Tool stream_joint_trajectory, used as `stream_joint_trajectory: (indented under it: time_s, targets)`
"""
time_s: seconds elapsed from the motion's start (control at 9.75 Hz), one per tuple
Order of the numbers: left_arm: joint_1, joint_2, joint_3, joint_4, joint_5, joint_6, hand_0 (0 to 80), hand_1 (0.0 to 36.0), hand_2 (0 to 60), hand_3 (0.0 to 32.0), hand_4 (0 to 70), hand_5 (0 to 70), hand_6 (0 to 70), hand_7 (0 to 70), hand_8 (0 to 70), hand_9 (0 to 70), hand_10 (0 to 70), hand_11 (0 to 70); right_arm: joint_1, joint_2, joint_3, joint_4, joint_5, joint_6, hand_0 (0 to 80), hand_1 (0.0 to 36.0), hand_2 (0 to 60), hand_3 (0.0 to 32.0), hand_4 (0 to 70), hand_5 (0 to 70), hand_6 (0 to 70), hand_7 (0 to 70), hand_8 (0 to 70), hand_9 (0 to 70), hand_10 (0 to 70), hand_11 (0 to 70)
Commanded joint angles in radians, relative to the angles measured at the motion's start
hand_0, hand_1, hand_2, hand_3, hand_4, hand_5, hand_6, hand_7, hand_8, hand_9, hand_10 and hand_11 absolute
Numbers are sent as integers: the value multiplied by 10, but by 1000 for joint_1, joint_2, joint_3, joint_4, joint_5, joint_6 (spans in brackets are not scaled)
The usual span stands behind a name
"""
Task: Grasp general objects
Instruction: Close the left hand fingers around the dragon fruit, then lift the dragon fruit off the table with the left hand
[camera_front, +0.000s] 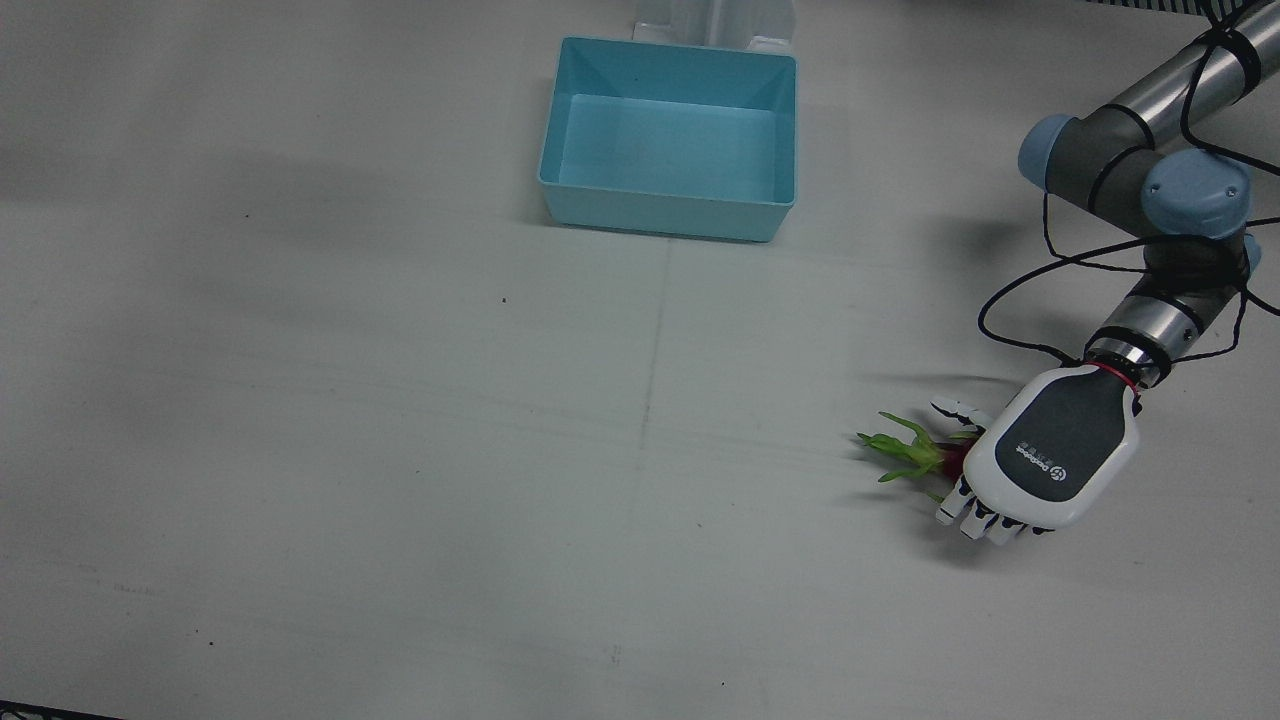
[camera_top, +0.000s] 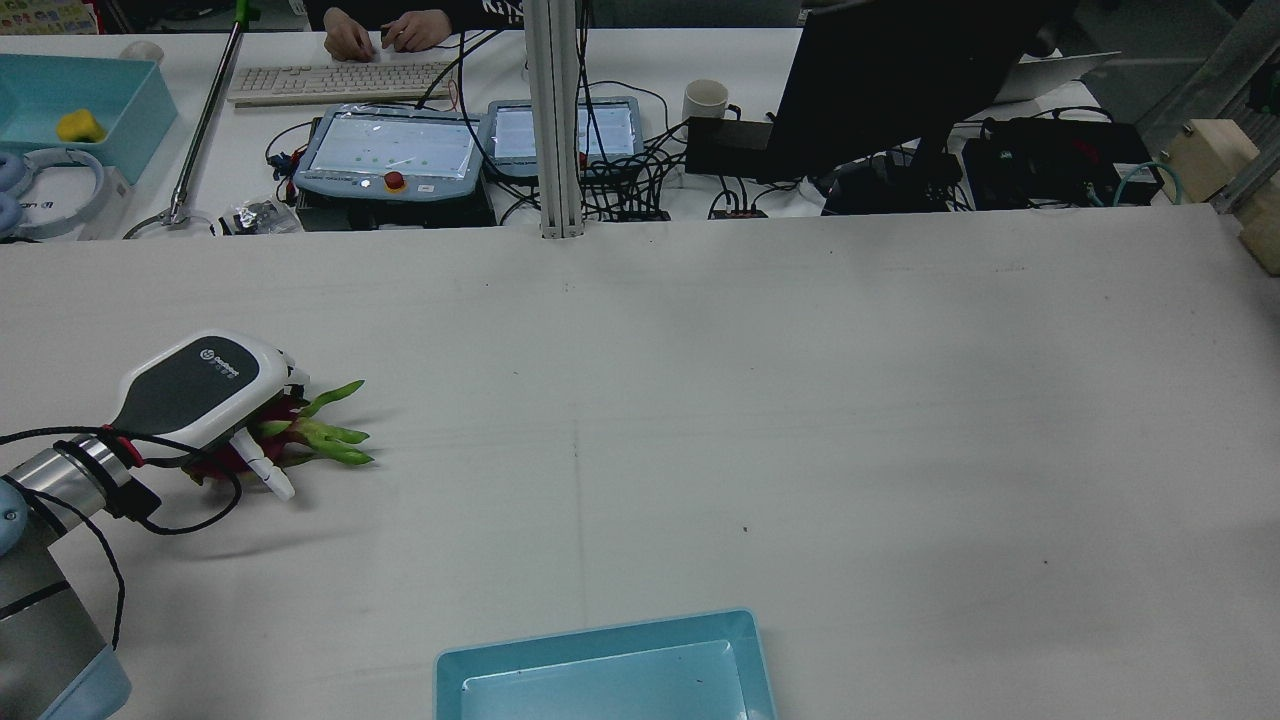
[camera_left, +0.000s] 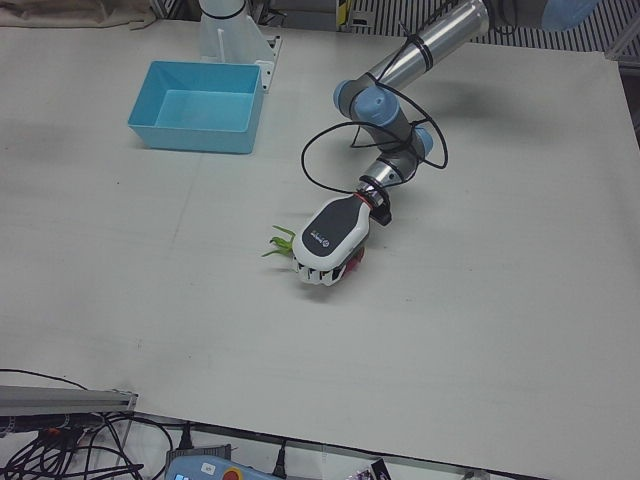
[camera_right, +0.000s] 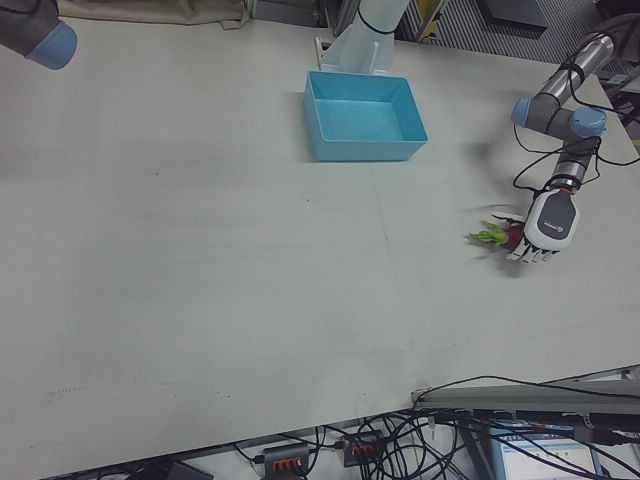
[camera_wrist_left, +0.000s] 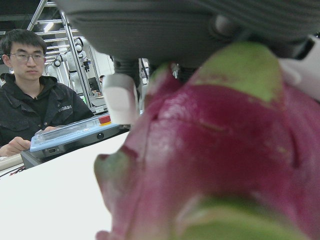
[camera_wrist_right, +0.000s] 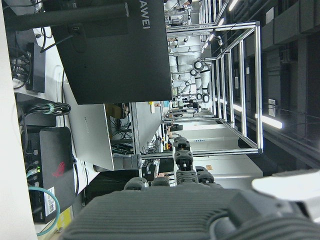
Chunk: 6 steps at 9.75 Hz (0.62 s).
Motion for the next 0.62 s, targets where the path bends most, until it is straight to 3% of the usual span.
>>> stream_joint_trajectory:
  time_s: [0.0, 0.1, 0.31, 0.41, 0.51]
  targets:
    - [-3, -48, -30, 71, 3, -11, 421, 0, 118, 0, 488, 346, 700, 700, 700, 700, 700, 700, 0, 0, 2, -1, 0, -1, 0, 0, 0, 0, 0, 0, 0, 0, 0, 0, 0, 0]
    - [-5, -53, -62, 97, 6, -18, 408, 0, 205, 0, 472, 342, 700, 700, 700, 700, 700, 700, 0, 0, 2, -1, 0, -1, 0, 0, 0, 0, 0, 0, 0, 0, 0, 0, 0, 0]
    - [-3, -97, -129, 203, 9, -112, 327, 0, 557, 0, 477, 346, 700, 700, 700, 700, 700, 700, 0, 0, 2, -1, 0, -1, 0, 0, 0, 0, 0, 0, 0, 0, 0, 0, 0, 0]
    - [-5, -148, -145, 270, 10, -140, 260, 22, 600, 0, 491, 350, 700, 700, 700, 700, 700, 700, 0, 0, 2, -1, 0, -1, 0, 0, 0, 0, 0, 0, 0, 0, 0, 0, 0, 0]
    - [-5, -188, -180, 324, 12, -146, 223, 46, 600, 0, 483, 341, 700, 700, 700, 700, 700, 700, 0, 0, 2, -1, 0, -1, 0, 0, 0, 0, 0, 0, 0, 0, 0, 0, 0, 0]
